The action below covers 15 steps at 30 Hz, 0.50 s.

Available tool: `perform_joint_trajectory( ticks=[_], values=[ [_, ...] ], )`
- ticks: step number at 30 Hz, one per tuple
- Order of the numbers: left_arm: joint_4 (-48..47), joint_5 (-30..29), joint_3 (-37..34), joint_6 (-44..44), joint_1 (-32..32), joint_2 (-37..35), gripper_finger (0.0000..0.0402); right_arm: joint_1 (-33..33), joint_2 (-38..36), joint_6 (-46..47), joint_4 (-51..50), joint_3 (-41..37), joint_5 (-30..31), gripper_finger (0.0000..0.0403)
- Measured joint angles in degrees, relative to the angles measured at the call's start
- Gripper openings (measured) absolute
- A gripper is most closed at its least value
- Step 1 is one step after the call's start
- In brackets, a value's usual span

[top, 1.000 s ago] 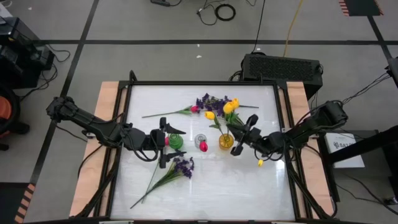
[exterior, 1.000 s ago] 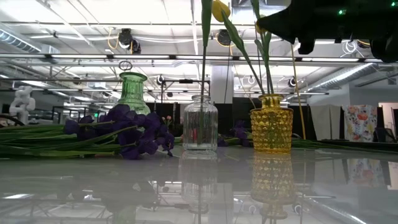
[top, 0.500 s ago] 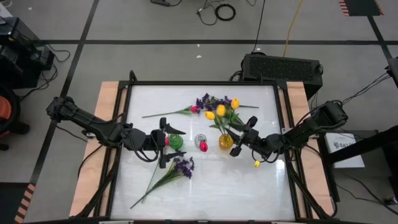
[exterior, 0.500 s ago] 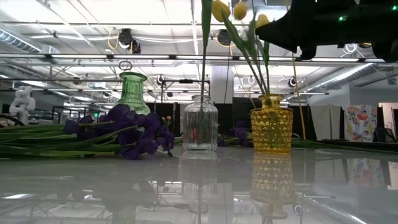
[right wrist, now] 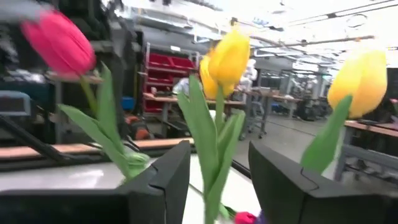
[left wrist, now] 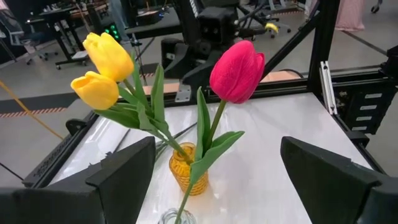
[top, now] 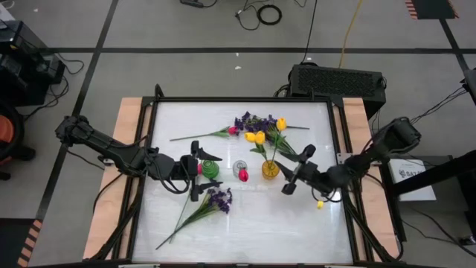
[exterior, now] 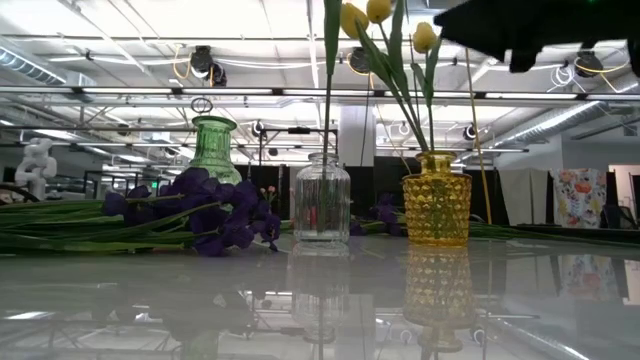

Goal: Sort flowers into vase by color
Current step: Put the top red tulip into the transparent vase

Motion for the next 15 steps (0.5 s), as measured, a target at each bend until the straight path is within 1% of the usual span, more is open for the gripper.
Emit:
perform_joint_trajectory(
  ticks=[4, 8, 11, 14, 15],
  values=[
    [0.2, 0.0, 0.0, 0.0, 0.0, 0.0, 0.0352, 4.2, -3.8, 0.2, 0.0, 0.0, 5.5, 0.0155],
    [0.9, -1.9, 0.0, 0.2, 0.0, -0.3, 0.0352, 8.4, -8.6, -1.5, 0.0, 1.1, 14.6, 0.0155],
    [1.0, -3.1, 0.0, 0.1, 0.0, -1.2, 0.0352, 11.4, -12.5, -10.0, -0.2, 3.2, 21.9, 0.0155],
    [-0.4, -4.8, 0.0, 0.0, 0.0, -2.5, 0.0352, 13.7, -16.0, -22.3, -0.2, 6.6, 30.0, 0.0155],
    [-1.0, -5.5, 0.0, 0.1, 0.0, -3.0, 0.0352, 14.2, -16.9, -26.3, -0.2, 7.5, 31.7, 0.0155]
  ],
)
